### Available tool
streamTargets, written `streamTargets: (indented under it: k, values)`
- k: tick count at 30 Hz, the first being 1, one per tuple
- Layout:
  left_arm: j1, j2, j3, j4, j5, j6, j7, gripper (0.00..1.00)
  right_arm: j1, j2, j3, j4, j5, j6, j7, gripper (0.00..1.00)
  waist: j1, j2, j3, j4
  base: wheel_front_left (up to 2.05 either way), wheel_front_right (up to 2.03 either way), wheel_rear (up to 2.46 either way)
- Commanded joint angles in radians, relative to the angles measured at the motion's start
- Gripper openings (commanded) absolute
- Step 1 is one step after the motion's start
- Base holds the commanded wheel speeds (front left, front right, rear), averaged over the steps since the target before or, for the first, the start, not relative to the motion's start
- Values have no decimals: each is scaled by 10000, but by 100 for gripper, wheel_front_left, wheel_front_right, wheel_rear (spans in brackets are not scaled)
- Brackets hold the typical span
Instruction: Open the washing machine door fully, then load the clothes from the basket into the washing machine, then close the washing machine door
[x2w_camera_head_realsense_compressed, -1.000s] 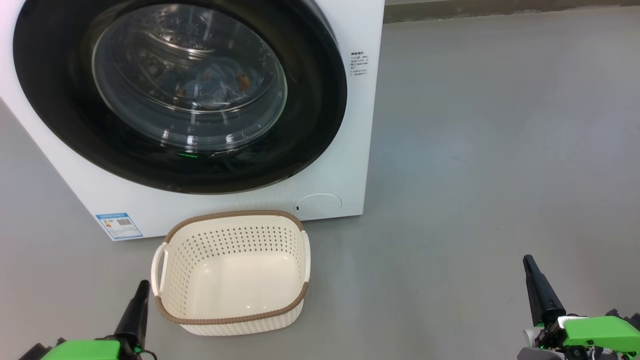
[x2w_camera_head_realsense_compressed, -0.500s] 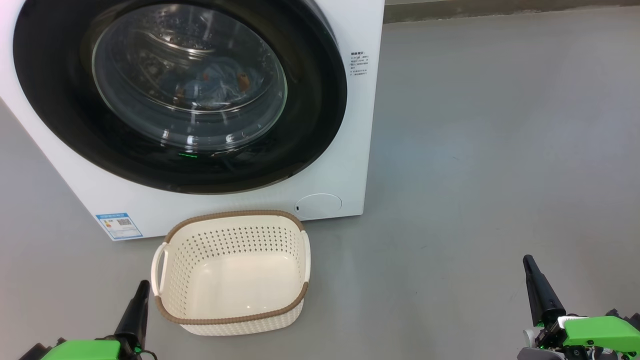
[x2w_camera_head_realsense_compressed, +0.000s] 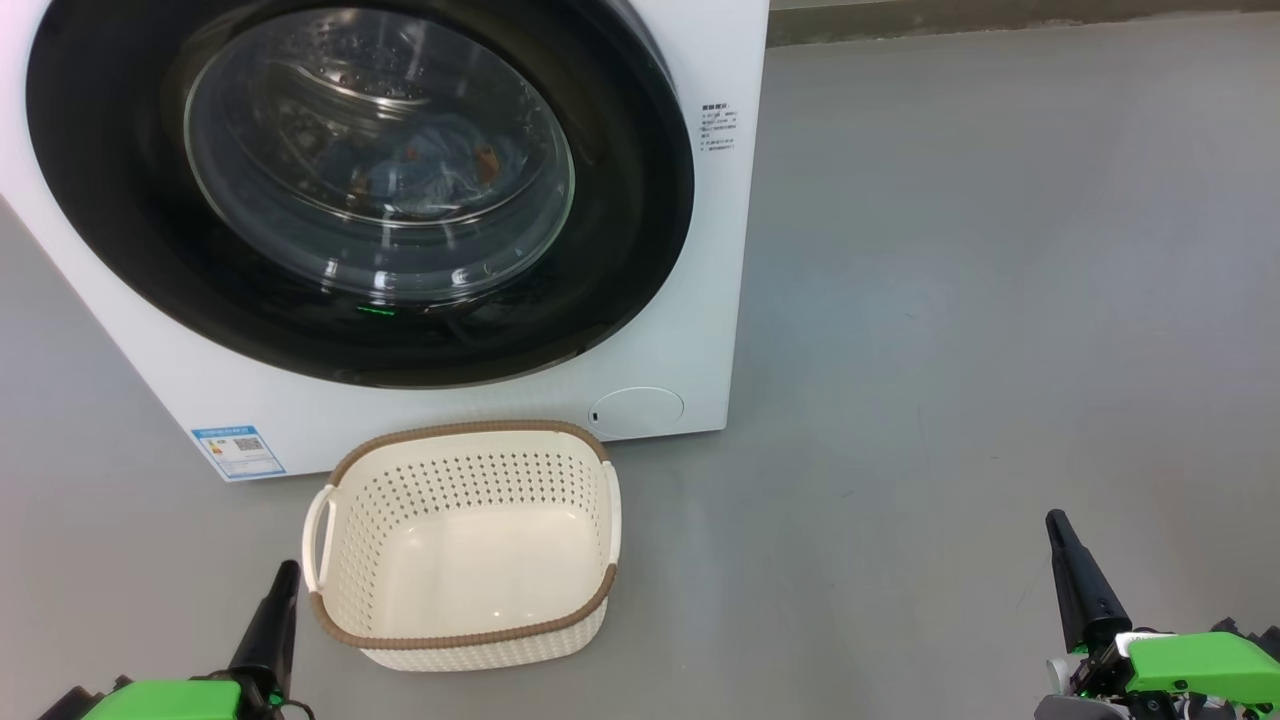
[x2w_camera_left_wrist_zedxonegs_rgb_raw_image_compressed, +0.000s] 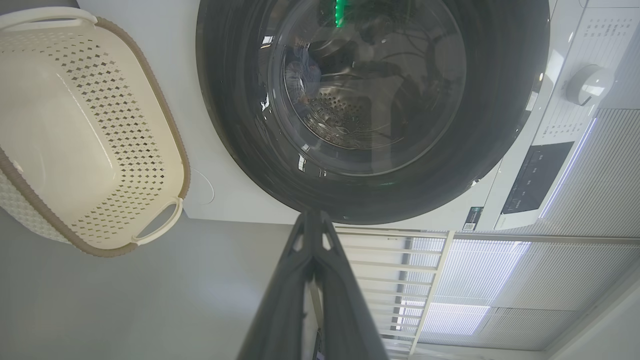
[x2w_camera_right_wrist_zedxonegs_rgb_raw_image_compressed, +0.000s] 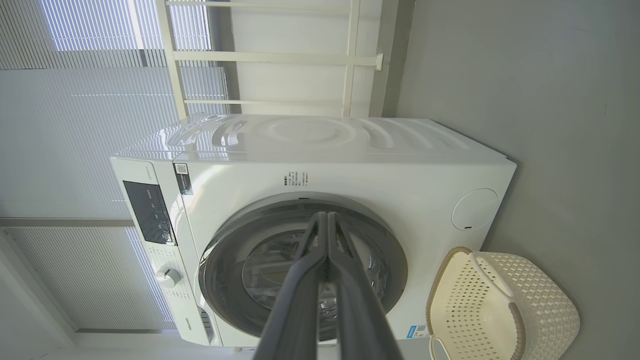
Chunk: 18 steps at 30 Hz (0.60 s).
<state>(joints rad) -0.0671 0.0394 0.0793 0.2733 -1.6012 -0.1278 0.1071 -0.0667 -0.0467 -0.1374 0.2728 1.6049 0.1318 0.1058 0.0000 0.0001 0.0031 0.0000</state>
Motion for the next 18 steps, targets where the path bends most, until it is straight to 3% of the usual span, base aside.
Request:
streamTargets:
  k: [1,18]
  values:
    - [-409,108,346,-284,-73,-29,62,0,-412,-35,235,-280,37,-11,76,0,0,-1,0,0,0,0,0]
    - [-409,108,346,-284,-74,-29,62,0,-412,-35,235,-280,37,-11,75,0,0,-1,0,0,0,0,0]
